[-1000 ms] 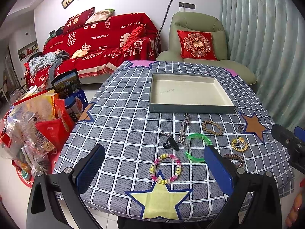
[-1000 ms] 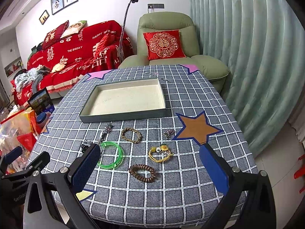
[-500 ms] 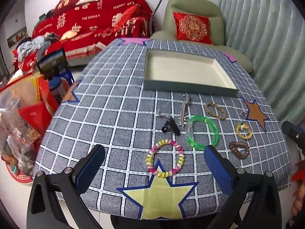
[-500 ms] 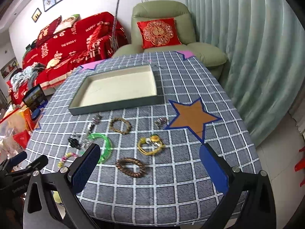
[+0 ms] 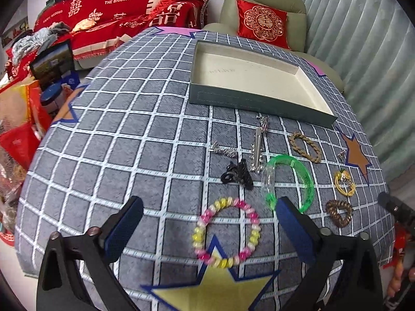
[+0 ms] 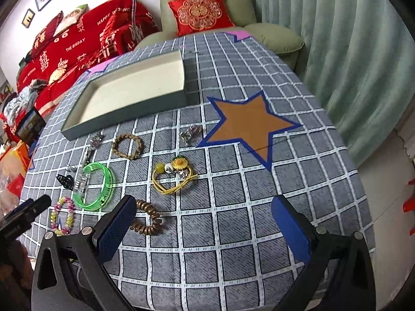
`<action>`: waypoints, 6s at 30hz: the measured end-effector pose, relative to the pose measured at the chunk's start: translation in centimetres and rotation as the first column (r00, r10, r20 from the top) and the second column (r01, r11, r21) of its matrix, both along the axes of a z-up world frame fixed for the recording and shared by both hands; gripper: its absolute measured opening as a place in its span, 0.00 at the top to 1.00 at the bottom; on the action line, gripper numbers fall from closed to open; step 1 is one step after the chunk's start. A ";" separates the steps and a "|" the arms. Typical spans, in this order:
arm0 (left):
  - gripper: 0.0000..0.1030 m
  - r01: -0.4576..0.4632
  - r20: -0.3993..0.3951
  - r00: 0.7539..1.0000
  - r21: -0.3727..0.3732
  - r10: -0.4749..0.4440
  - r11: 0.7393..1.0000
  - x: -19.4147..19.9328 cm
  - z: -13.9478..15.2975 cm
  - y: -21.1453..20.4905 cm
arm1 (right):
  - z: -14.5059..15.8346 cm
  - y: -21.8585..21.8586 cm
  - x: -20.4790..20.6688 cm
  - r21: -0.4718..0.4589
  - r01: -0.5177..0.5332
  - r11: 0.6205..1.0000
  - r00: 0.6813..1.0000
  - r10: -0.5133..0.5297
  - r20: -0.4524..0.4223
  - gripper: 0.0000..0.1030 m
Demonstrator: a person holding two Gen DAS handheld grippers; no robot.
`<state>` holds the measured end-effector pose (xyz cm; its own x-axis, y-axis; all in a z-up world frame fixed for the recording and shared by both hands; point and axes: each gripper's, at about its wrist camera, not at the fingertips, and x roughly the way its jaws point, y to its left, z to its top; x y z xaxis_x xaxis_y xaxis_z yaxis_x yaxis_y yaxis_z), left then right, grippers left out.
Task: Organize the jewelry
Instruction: 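Close the left tool on the black hair clip while the right tool closes on the silver heart charm, then carry the clip in the left tool and the charm in the right tool over the tray, then open the left tool dropping the clip while the right tool releases the charm into the tray, then withdraw both open tools from the tray back over the remaining jewelry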
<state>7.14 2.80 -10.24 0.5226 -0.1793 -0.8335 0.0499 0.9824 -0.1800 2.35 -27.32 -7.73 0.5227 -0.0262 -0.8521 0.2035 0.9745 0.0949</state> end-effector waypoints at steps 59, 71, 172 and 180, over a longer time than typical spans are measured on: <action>0.67 0.137 0.081 0.988 -0.123 -0.128 0.983 3.2 3.3 -0.7 | 0.7 0.9 5.8 0.090 -0.107 0.990 0.993 0.102 0.059 0.83; 0.67 0.134 0.117 0.986 -0.162 -0.116 0.978 7.1 8.5 -0.5 | 4.9 0.3 9.8 0.241 -0.159 0.957 0.984 0.133 0.121 0.83; 0.00 0.100 0.079 0.991 0.122 -0.110 0.988 -1.8 1.5 0.4 | 1.9 0.5 2.2 0.248 -0.130 0.960 0.991 0.118 0.063 0.00; 0.00 0.086 0.051 0.994 0.121 -0.093 0.989 -2.2 -0.3 0.5 | -0.9 0.9 0.6 0.203 -0.114 0.973 0.993 0.115 0.006 0.00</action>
